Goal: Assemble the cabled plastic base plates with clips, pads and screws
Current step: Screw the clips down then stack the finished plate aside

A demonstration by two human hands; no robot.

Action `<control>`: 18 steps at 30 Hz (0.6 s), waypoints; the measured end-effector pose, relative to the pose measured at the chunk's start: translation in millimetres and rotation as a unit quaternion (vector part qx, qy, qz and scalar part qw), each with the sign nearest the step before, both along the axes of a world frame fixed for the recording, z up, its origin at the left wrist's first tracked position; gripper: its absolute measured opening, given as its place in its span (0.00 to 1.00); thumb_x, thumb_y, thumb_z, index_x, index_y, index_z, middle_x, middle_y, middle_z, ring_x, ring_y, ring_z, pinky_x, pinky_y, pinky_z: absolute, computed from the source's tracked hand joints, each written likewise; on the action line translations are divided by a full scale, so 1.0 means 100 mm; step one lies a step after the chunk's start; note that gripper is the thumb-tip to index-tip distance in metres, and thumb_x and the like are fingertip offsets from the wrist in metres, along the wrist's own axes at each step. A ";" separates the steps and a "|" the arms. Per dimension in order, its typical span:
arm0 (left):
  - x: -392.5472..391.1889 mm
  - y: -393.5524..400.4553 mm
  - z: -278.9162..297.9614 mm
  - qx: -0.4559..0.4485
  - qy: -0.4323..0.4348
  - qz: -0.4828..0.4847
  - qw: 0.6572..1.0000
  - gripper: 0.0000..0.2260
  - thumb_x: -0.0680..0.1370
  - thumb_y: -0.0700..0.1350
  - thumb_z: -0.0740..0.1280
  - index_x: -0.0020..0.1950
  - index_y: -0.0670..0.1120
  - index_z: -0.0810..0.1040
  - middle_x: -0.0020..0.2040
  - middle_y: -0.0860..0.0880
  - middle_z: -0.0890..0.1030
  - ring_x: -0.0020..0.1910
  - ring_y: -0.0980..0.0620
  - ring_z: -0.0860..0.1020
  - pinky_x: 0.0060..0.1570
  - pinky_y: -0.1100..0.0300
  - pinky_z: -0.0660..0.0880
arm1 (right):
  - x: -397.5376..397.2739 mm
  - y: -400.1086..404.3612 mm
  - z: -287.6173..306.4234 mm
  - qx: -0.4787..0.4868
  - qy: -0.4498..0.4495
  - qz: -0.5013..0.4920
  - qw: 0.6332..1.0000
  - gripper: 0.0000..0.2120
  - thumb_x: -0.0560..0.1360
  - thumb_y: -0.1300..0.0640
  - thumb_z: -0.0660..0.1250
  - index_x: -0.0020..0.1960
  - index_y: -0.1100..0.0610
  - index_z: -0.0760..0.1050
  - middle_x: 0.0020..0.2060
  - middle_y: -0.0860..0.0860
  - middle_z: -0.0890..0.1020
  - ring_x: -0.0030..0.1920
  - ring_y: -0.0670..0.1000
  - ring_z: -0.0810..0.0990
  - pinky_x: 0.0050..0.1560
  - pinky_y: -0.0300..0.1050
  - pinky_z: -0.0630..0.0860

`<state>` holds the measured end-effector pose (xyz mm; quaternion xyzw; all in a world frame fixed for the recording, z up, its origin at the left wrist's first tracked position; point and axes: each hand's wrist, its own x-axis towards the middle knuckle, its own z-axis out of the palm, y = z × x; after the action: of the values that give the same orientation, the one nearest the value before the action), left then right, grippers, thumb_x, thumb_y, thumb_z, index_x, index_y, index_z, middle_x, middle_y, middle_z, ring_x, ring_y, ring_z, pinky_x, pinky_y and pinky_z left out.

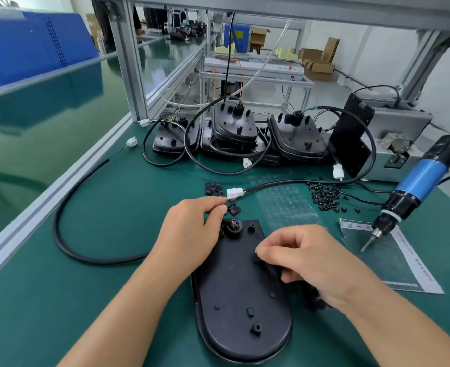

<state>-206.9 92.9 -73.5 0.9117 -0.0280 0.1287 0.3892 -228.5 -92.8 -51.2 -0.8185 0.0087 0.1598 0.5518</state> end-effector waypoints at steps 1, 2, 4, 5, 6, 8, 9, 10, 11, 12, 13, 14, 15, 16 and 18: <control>0.00 0.00 -0.01 -0.006 0.000 0.000 1.000 0.12 0.79 0.48 0.63 0.61 0.53 0.80 0.49 0.56 0.84 0.33 0.73 0.75 0.33 0.78 0.67 | 0.00 0.01 0.00 -0.006 0.000 -0.002 1.000 0.04 0.70 0.58 0.73 0.37 0.53 0.84 0.32 0.45 0.83 0.30 0.40 0.77 0.31 0.32 0.73; 0.00 0.00 -0.02 -0.010 0.001 0.001 1.000 0.12 0.79 0.48 0.63 0.61 0.53 0.80 0.50 0.57 0.84 0.30 0.69 0.76 0.33 0.79 0.67 | -0.01 0.02 -0.01 -0.011 -0.002 -0.006 1.000 0.04 0.70 0.58 0.73 0.36 0.52 0.84 0.32 0.46 0.83 0.28 0.42 0.76 0.30 0.32 0.73; 0.00 0.00 -0.03 -0.012 0.005 0.008 1.000 0.12 0.79 0.49 0.62 0.59 0.54 0.81 0.53 0.60 0.83 0.34 0.64 0.77 0.37 0.77 0.66 | -0.01 0.03 -0.02 -0.011 -0.008 -0.015 1.000 0.05 0.70 0.59 0.73 0.36 0.52 0.84 0.31 0.46 0.83 0.26 0.44 0.74 0.29 0.32 0.72; 0.01 0.01 -0.03 -0.013 0.007 0.011 1.000 0.11 0.79 0.49 0.62 0.59 0.55 0.81 0.54 0.61 0.82 0.39 0.63 0.77 0.40 0.75 0.66 | -0.02 0.04 -0.02 -0.010 -0.012 -0.018 1.000 0.06 0.70 0.59 0.73 0.35 0.51 0.84 0.31 0.46 0.83 0.25 0.44 0.74 0.29 0.32 0.71; 0.01 0.01 -0.04 -0.013 0.007 0.012 1.000 0.11 0.79 0.49 0.62 0.58 0.55 0.81 0.55 0.61 0.82 0.43 0.63 0.77 0.43 0.72 0.67 | -0.02 0.04 -0.02 -0.012 -0.017 -0.019 1.000 0.06 0.70 0.59 0.73 0.35 0.51 0.83 0.30 0.46 0.82 0.25 0.44 0.73 0.28 0.32 0.71; 0.01 0.01 -0.05 -0.012 0.007 0.011 1.000 0.11 0.80 0.49 0.62 0.58 0.55 0.81 0.54 0.62 0.82 0.44 0.62 0.77 0.41 0.73 0.68 | -0.03 0.04 -0.03 -0.023 -0.032 -0.018 0.999 0.07 0.70 0.59 0.72 0.34 0.51 0.83 0.29 0.46 0.81 0.24 0.44 0.73 0.27 0.32 0.70; 0.01 0.01 -0.05 -0.012 0.009 0.010 1.000 0.11 0.80 0.50 0.62 0.58 0.55 0.81 0.53 0.62 0.82 0.44 0.60 0.78 0.41 0.77 0.67 | -0.03 0.04 -0.03 -0.026 -0.038 -0.018 0.999 0.07 0.70 0.59 0.72 0.34 0.51 0.83 0.28 0.46 0.81 0.24 0.44 0.73 0.27 0.32 0.70; 0.01 0.01 -0.05 -0.013 0.010 0.009 1.000 0.11 0.80 0.50 0.61 0.58 0.55 0.81 0.51 0.62 0.83 0.44 0.59 0.79 0.41 0.78 0.67 | -0.03 0.04 -0.04 -0.025 -0.043 -0.019 0.999 0.07 0.70 0.60 0.73 0.35 0.52 0.83 0.28 0.46 0.81 0.24 0.44 0.72 0.27 0.32 0.70; 0.00 0.02 -0.06 -0.015 0.012 0.008 1.000 0.11 0.79 0.50 0.61 0.57 0.55 0.82 0.50 0.61 0.83 0.44 0.57 0.80 0.42 0.76 0.68 | -0.04 0.04 -0.04 -0.025 -0.048 -0.020 0.998 0.06 0.70 0.60 0.73 0.35 0.53 0.83 0.28 0.47 0.81 0.23 0.44 0.72 0.27 0.32 0.69; 0.00 0.02 -0.06 -0.019 0.013 0.008 1.000 0.11 0.79 0.50 0.61 0.57 0.55 0.82 0.48 0.59 0.84 0.45 0.55 0.80 0.43 0.73 0.71 | -0.04 0.04 -0.04 -0.026 -0.055 -0.020 0.998 0.06 0.70 0.60 0.73 0.35 0.54 0.83 0.28 0.47 0.81 0.23 0.44 0.72 0.27 0.32 0.69; 0.00 0.01 -0.05 -0.023 0.015 0.009 1.000 0.11 0.79 0.50 0.61 0.56 0.55 0.82 0.47 0.57 0.85 0.45 0.54 0.80 0.44 0.68 0.73 | -0.05 0.04 -0.04 -0.030 -0.062 -0.018 0.997 0.06 0.70 0.60 0.73 0.35 0.54 0.83 0.27 0.48 0.81 0.23 0.44 0.72 0.27 0.31 0.69; 0.00 0.01 -0.05 -0.027 0.016 0.009 0.999 0.11 0.79 0.50 0.61 0.55 0.55 0.82 0.45 0.56 0.85 0.45 0.53 0.80 0.46 0.63 0.75 | -0.06 0.04 -0.04 -0.034 -0.071 -0.017 0.997 0.06 0.70 0.60 0.73 0.35 0.54 0.83 0.27 0.48 0.81 0.23 0.43 0.73 0.27 0.31 0.69; -0.01 0.01 -0.05 -0.030 0.017 0.010 0.999 0.11 0.80 0.50 0.61 0.54 0.55 0.82 0.43 0.54 0.85 0.44 0.52 0.80 0.47 0.61 0.75 | -0.07 0.05 -0.04 -0.038 -0.082 -0.015 0.996 0.06 0.70 0.59 0.73 0.35 0.54 0.83 0.27 0.47 0.80 0.23 0.43 0.73 0.27 0.30 0.68; -0.01 0.01 -0.05 -0.032 0.017 0.010 0.999 0.11 0.80 0.50 0.61 0.53 0.55 0.82 0.43 0.54 0.85 0.44 0.53 0.80 0.47 0.60 0.75 | -0.08 0.05 -0.05 -0.044 -0.096 -0.015 0.994 0.06 0.70 0.60 0.73 0.34 0.54 0.82 0.26 0.47 0.80 0.24 0.42 0.73 0.27 0.30 0.68; -0.02 0.01 -0.05 -0.031 0.018 0.011 0.999 0.11 0.80 0.50 0.61 0.53 0.54 0.82 0.42 0.53 0.85 0.43 0.53 0.80 0.46 0.60 0.75 | -0.10 0.06 -0.07 -0.057 -0.124 -0.021 0.990 0.07 0.69 0.61 0.73 0.33 0.53 0.82 0.26 0.46 0.80 0.25 0.40 0.73 0.28 0.29 0.68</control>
<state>-209.1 94.1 -78.3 0.9016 -0.0074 0.1175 0.4162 -238.1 -86.9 -57.9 -0.8618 -0.0340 0.0444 0.5042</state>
